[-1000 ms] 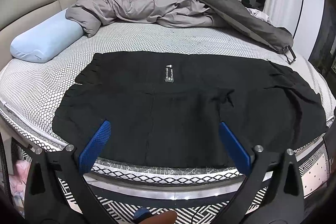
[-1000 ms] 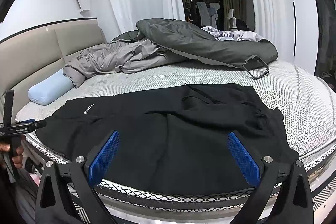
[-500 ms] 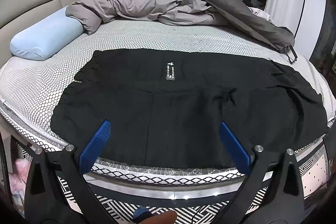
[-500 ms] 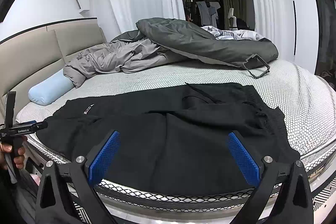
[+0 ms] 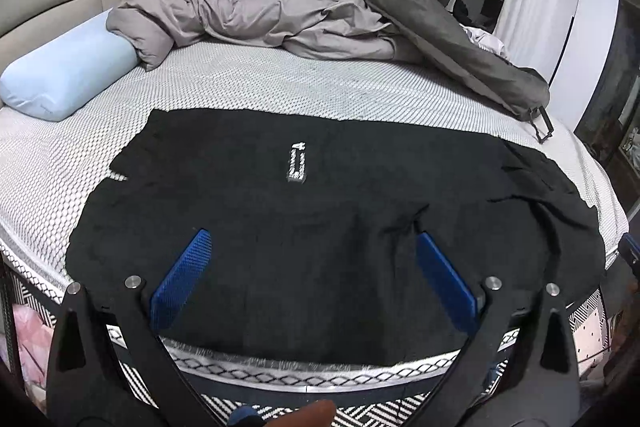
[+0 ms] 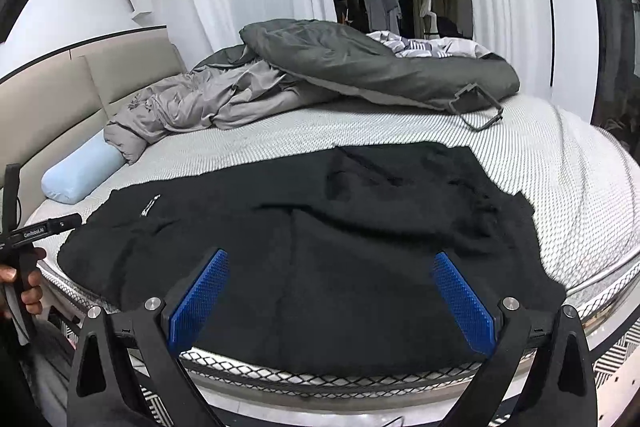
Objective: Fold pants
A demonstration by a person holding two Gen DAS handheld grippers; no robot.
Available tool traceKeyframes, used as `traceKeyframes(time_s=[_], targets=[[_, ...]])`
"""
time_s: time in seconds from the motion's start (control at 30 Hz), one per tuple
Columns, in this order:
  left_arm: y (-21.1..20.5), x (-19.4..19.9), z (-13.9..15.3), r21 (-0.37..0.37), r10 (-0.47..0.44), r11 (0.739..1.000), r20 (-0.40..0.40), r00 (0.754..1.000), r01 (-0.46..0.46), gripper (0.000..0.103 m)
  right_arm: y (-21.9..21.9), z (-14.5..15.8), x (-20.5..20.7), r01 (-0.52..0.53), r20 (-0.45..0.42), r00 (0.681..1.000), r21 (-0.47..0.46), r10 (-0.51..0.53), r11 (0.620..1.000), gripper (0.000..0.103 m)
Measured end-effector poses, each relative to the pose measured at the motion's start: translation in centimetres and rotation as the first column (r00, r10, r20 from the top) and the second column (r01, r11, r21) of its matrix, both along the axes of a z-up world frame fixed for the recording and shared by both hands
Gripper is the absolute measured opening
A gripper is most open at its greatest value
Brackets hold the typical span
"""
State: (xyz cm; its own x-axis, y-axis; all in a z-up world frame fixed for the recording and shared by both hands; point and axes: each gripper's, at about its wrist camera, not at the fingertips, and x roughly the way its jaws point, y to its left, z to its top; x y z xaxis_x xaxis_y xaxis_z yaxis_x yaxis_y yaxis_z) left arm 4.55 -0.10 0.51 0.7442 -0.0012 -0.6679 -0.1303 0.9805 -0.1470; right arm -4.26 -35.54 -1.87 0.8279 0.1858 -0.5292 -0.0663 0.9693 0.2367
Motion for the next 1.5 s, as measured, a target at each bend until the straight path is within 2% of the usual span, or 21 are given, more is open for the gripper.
traceKeyframes(time_s=[0.17, 0.27, 0.33, 0.5, 0.57, 0.7, 0.83, 0.97, 1.1, 1.3, 1.4, 1.5], targets=[[-0.7, 1.4, 0.2, 0.027, 0.002, 1.000, -0.013, 1.000, -0.001, 0.102, -1.0, 0.8, 0.2, 0.001, 0.008, 1.000, 0.037, -0.002, 0.999, 0.103], [-1.2, 2.5, 0.1, 0.006, -0.030, 1.000, -0.032, 0.999, 0.030, 0.102, -1.2, 0.7, 0.4, -0.009, 0.005, 1.000, 0.048, 0.009, 0.999, 0.103], [-1.4, 3.6, 0.2, -0.013, -0.053, 0.999, -0.045, 0.998, 0.052, 0.102, -1.4, 0.3, 0.7, -0.010, -0.010, 1.000, 0.038, 0.010, 0.999, 0.103], [-1.5, 5.7, 0.8, 0.015, -0.056, 0.998, -0.033, 0.998, 0.057, 0.102, -2.2, -0.3, 1.1, -0.016, -0.051, 0.999, 0.031, 0.018, 0.999, 0.103], [-1.0, 6.8, 0.7, 0.026, -0.030, 0.999, -0.046, 0.998, 0.032, 0.102, -2.4, -0.7, 1.6, -0.040, -0.074, 0.996, 0.044, 0.044, 0.998, 0.103], [0.3, 8.2, 0.2, -0.004, 0.018, 1.000, -0.042, 0.999, -0.018, 0.102, -2.9, -1.6, 2.6, -0.051, -0.083, 0.995, 0.021, 0.052, 0.998, 0.103], [1.1, 8.9, -0.6, 0.009, 0.068, 0.998, -0.010, 0.998, -0.068, 0.102, -3.8, -2.5, 3.5, -0.098, -0.075, 0.992, 0.061, 0.102, 0.993, 0.103], [1.4, 8.7, -1.9, 0.019, 0.100, 0.995, 0.004, 0.995, -0.100, 0.102, -3.9, -2.9, 4.2, -0.154, -0.047, 0.987, 0.044, 0.156, 0.987, 0.103], [1.9, 8.4, -3.1, 0.003, 0.130, 0.992, -0.009, 0.991, -0.130, 0.102, -4.7, -3.7, 5.2, -0.193, -0.058, 0.979, 0.076, 0.197, 0.978, 0.103], [2.3, 5.9, -4.3, 0.050, 0.098, 0.994, -0.025, 0.995, -0.097, 0.102, -6.8, -4.7, 5.5, -0.119, -0.094, 0.987, 0.140, 0.133, 0.983, 0.103], [4.9, 3.4, -4.7, 0.034, 0.107, 0.994, -0.041, 0.993, -0.106, 0.102, -7.7, -5.2, 4.3, -0.064, -0.107, 0.991, 0.147, 0.080, 0.987, 0.103], [9.4, 0.7, -5.0, 0.011, 0.139, 0.990, -0.043, 0.989, -0.138, 0.102, -9.4, -6.4, 2.6, 0.009, -0.129, 0.992, 0.175, 0.014, 0.985, 0.103]])
